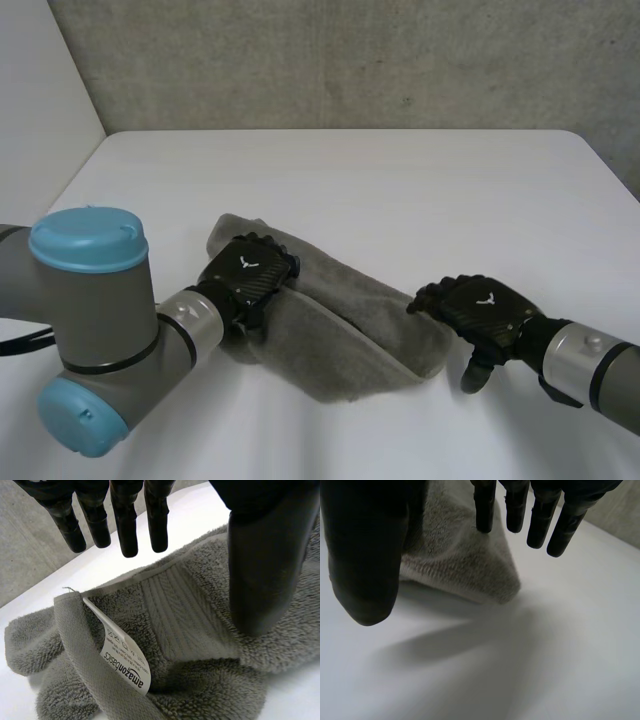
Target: Fold the towel.
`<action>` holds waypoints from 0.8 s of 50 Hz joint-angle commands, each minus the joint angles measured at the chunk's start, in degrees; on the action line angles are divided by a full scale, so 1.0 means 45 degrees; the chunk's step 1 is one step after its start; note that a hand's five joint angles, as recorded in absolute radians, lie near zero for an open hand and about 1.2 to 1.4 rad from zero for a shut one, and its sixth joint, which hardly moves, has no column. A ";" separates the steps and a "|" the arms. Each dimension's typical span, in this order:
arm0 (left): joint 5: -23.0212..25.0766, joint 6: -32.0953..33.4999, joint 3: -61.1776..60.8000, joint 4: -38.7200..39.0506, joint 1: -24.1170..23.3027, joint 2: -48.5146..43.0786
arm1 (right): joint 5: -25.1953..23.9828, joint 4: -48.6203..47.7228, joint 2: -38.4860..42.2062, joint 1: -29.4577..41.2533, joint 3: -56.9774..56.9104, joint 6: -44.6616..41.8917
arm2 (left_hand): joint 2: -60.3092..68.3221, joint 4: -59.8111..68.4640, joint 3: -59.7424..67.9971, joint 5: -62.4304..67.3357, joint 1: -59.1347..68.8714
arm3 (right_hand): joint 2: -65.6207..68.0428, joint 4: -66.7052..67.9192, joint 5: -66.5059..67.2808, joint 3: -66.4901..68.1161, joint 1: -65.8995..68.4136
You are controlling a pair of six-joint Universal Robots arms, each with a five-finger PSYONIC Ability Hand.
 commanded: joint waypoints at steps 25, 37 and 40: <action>-0.0049 0.0293 0.1459 -0.0019 0.0439 0.0065 | 0.0156 -0.2241 0.1092 0.1342 -0.2547 0.2768 | 1.2145 -0.0835 -0.0736 1.2031 1.2302 | 1.3782 -0.0967 1.3563 -0.0672 1.3693; -0.1881 -0.0447 0.7800 -0.0351 0.1025 0.1428 | 0.1837 -0.0403 0.0036 0.2066 -1.1558 0.6500 | 1.2145 -0.0835 -0.0736 1.2031 1.2302 | 1.3782 -0.0967 1.3563 -0.0672 1.3693; -0.2255 -0.1032 0.8119 -0.0293 0.1064 0.2423 | 0.2325 -0.1379 -0.0960 0.2027 -1.2164 0.8433 | 1.2145 -0.0835 -0.0736 1.2031 1.2302 | 1.3782 -0.0967 1.3563 -0.0672 1.3693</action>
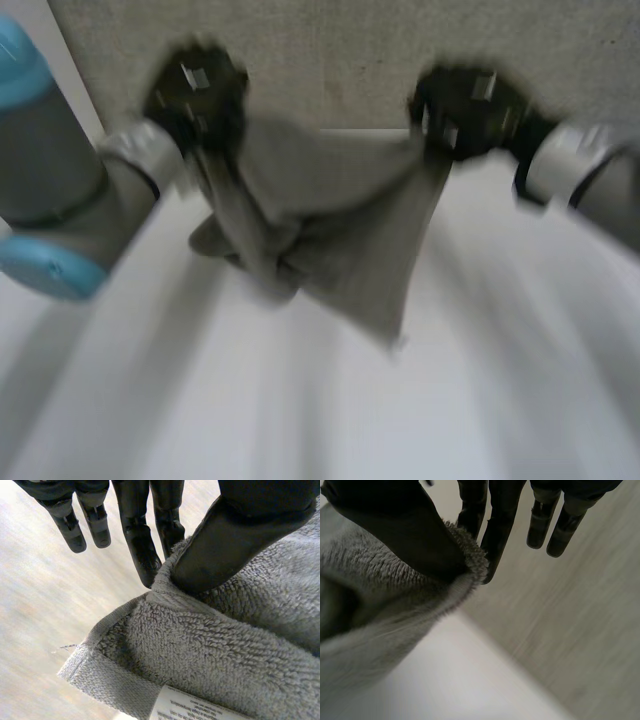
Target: Fold the towel.
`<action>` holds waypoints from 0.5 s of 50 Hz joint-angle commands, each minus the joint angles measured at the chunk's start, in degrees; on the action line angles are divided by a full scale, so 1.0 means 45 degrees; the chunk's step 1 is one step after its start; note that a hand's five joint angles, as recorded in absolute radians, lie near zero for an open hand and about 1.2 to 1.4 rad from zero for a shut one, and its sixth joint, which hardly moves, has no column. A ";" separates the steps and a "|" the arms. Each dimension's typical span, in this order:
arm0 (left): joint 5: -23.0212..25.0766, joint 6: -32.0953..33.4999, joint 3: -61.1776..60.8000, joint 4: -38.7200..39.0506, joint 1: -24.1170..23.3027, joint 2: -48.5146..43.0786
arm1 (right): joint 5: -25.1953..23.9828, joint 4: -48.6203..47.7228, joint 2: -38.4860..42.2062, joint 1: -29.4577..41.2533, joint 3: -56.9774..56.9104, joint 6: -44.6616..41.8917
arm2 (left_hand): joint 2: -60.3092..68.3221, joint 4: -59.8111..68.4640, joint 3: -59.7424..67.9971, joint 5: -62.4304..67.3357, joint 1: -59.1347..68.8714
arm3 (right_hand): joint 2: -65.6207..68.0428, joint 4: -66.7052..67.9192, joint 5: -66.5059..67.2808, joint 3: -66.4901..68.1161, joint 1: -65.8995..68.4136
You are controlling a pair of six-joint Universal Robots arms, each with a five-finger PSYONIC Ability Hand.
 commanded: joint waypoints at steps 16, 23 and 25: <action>0.0709 -0.1835 -0.6896 0.2695 0.2132 0.3636 | -0.1571 -0.1052 -0.2350 -0.0039 0.3817 0.3192 | 0.1002 -0.0835 -0.0735 0.0886 0.1187 | 0.1413 -0.0967 0.0832 -0.0671 0.1203; 0.1259 -0.1602 -0.9365 0.4182 0.2172 0.2368 | -0.1199 -0.0544 -0.1235 -0.0058 0.6032 -0.0297 | 0.1002 -0.0835 -0.0735 0.0886 0.1187 | 0.1413 -0.0967 0.0832 -0.0671 0.1203; 0.1259 -0.1369 -0.9444 0.4203 0.2153 0.2134 | -0.0636 -0.0524 -0.0341 -0.0156 0.6538 -0.1502 | 0.1002 -0.0835 -0.0735 0.0886 0.1187 | 0.1413 -0.0967 0.0832 -0.0671 0.1203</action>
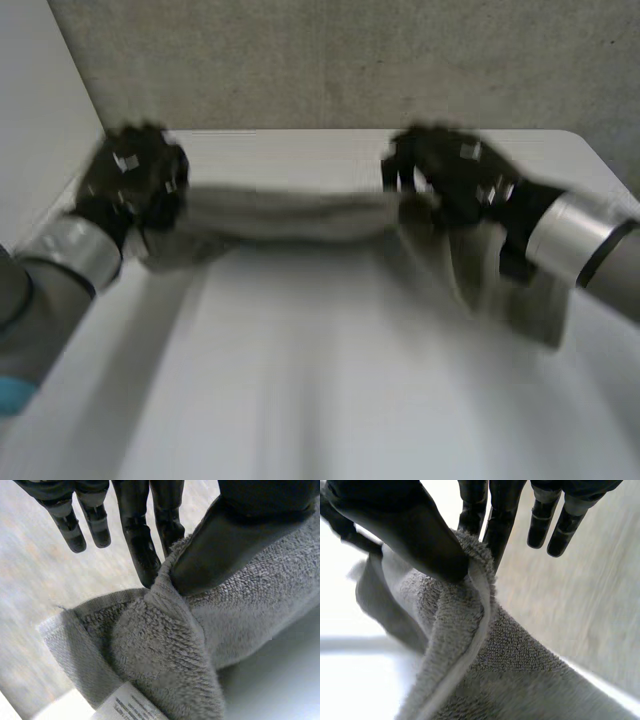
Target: Fold the towel.
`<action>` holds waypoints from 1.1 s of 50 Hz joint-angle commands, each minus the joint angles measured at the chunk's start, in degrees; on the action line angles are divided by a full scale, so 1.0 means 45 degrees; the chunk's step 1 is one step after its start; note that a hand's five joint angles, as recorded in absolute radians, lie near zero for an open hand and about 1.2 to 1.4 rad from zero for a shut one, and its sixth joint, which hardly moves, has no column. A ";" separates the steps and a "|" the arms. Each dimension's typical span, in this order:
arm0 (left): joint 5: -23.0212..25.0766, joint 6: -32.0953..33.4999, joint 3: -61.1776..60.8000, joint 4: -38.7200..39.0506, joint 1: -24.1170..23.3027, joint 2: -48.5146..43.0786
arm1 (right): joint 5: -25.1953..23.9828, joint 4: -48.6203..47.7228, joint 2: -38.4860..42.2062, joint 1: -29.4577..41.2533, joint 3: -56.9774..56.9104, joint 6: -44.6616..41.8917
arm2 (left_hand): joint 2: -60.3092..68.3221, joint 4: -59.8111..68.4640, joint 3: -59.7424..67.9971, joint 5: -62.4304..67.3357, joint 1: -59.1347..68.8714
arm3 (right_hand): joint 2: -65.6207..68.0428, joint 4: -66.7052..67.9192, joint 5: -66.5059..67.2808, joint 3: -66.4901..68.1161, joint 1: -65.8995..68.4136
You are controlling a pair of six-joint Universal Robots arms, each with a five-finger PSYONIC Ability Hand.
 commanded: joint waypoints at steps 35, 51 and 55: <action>0.0119 0.1500 -0.1452 0.0935 0.1135 -0.0744 | 0.3407 0.0188 0.3041 -0.0005 0.1612 -0.1497 | 0.0955 -0.0835 -0.0736 0.0829 0.1185 | -0.8570 -0.0967 -0.9114 -0.0671 -0.8649; 0.0158 0.1109 -0.1491 0.0935 0.1840 -0.0214 | 0.5265 -0.0711 0.1908 -0.1138 0.1494 -0.1652 | 0.0955 -0.0835 -0.0736 0.0829 0.1185 | -0.9503 -0.0967 -1.0047 -0.0671 -0.9582; 0.0158 0.1109 -0.1588 0.0935 0.1801 -0.0273 | 0.5168 -0.0476 0.1908 -0.1060 0.1592 -0.1672 | 0.0955 -0.0835 -0.0736 0.0829 0.1185 | -0.9504 -0.0967 -1.0048 -0.0671 -0.9583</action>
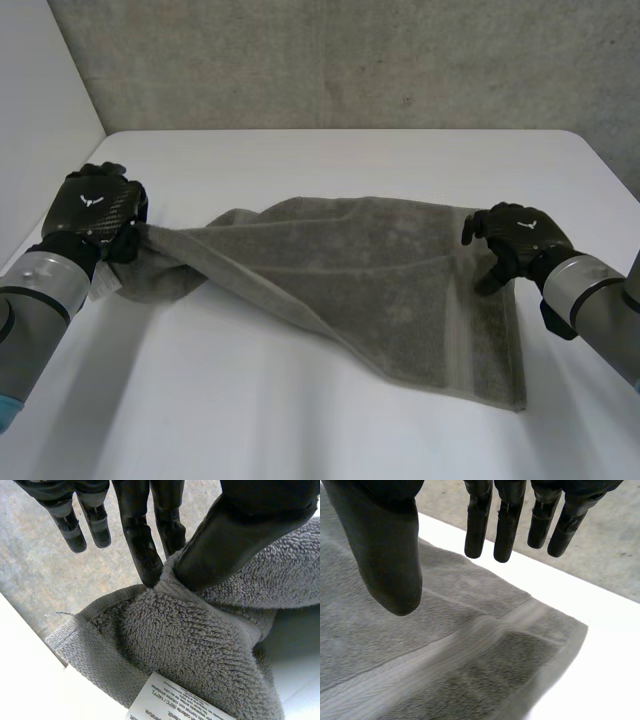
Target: Fold the towel.
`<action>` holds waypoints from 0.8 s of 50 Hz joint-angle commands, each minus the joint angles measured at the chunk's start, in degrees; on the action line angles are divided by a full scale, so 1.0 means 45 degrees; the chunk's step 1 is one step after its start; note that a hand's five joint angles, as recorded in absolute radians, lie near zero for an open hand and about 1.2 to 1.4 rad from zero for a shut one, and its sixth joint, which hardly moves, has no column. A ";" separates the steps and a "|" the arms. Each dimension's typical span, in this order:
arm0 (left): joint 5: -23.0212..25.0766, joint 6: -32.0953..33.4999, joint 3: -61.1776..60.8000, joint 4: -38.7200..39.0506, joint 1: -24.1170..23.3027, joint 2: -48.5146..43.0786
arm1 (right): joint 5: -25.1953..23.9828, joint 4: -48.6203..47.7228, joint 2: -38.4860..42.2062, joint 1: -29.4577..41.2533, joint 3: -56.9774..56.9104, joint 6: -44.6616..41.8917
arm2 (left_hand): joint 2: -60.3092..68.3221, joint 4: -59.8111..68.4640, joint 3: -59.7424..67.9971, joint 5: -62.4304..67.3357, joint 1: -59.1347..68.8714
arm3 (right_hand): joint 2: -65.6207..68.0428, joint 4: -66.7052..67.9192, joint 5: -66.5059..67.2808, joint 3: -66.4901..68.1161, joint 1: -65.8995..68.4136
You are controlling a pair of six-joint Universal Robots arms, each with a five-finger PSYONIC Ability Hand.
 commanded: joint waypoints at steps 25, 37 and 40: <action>0.0119 -0.0036 -0.0347 -0.0008 -0.0240 -0.0340 | -0.2313 0.3881 -0.0964 -0.0819 0.2415 -0.6437 | -0.2001 -0.0835 -0.0735 -0.1930 -0.1572 | -0.1633 -0.0967 -0.1056 -0.0671 -0.1377; 0.0119 0.0042 -0.0367 -0.0008 -0.0338 -0.0652 | -0.3368 0.3392 -0.0866 -0.1483 0.3042 -0.7593 | -0.2603 -0.0835 -0.0735 -0.2532 -0.2174 | -0.1785 -0.0967 -0.1208 -0.0671 -0.1529; 0.0119 0.0042 -0.0367 -0.0008 -0.0338 -0.0652 | -0.3388 0.3159 -0.0711 -0.1561 0.3120 -0.7632 | -0.2641 -0.0835 -0.0735 -0.2569 -0.2212 | -0.1859 -0.0967 -0.1283 -0.0671 -0.1604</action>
